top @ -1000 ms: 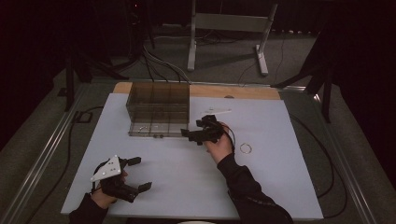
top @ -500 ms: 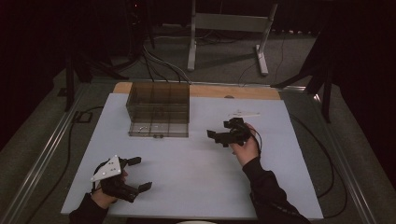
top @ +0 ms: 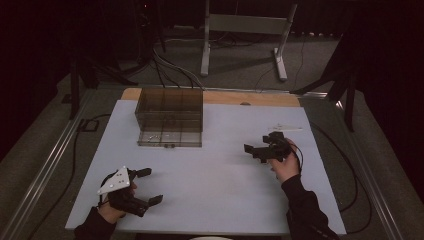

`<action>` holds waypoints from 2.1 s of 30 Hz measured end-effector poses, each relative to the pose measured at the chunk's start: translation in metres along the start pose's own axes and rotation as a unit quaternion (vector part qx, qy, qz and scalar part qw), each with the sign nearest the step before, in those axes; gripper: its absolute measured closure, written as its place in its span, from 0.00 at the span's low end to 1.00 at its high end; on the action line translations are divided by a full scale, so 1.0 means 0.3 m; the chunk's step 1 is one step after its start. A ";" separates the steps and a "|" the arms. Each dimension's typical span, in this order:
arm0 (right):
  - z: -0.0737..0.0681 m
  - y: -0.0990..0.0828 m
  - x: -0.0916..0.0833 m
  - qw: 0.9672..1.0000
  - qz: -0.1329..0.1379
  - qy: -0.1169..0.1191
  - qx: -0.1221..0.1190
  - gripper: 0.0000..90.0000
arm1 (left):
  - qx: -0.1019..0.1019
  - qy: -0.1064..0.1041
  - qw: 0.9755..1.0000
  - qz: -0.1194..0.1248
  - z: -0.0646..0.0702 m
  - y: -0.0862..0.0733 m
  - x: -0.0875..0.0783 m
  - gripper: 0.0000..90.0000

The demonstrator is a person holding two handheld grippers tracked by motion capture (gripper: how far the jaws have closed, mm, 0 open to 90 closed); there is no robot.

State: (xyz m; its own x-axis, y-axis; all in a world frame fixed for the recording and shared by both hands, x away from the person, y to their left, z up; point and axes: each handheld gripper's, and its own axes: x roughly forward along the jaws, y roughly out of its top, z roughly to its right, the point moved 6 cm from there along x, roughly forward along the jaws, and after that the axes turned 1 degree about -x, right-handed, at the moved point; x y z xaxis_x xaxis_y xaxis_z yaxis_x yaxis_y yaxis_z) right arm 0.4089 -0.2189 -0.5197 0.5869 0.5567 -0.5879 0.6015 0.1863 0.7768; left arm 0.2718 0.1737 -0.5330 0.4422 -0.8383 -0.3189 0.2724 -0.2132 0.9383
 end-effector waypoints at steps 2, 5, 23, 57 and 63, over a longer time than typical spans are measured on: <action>0.044 -0.022 -0.015 1.000 0.004 -0.008 0.014 0.09 | -0.001 0.000 1.000 -0.002 0.000 -0.001 0.002 0.01; 0.087 -0.053 -0.021 0.999 -0.007 -0.029 0.026 0.18 | 0.003 -0.001 1.000 -0.001 0.002 0.001 0.001 0.01; 0.151 -0.178 -0.013 0.990 -0.084 -0.108 -0.017 0.82 | 0.003 -0.001 1.000 -0.003 0.004 0.000 0.002 0.01; -0.135 -0.053 0.183 0.997 -0.069 0.005 -0.024 0.97 | 0.003 -0.003 1.000 -0.002 0.008 0.003 0.003 0.01; -0.232 0.003 0.238 0.996 -0.066 0.033 -0.041 0.97 | 0.003 -0.004 1.000 -0.001 0.006 0.002 0.002 0.01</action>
State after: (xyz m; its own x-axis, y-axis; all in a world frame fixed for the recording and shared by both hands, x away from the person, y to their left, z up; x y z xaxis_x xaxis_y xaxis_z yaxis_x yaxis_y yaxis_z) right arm 0.4136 -0.1227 -0.5451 0.4673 0.5745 -0.6720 0.6228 0.3256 0.7114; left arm 0.2707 0.1720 -0.5324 0.4350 -0.8414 -0.3206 0.2681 -0.2189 0.9382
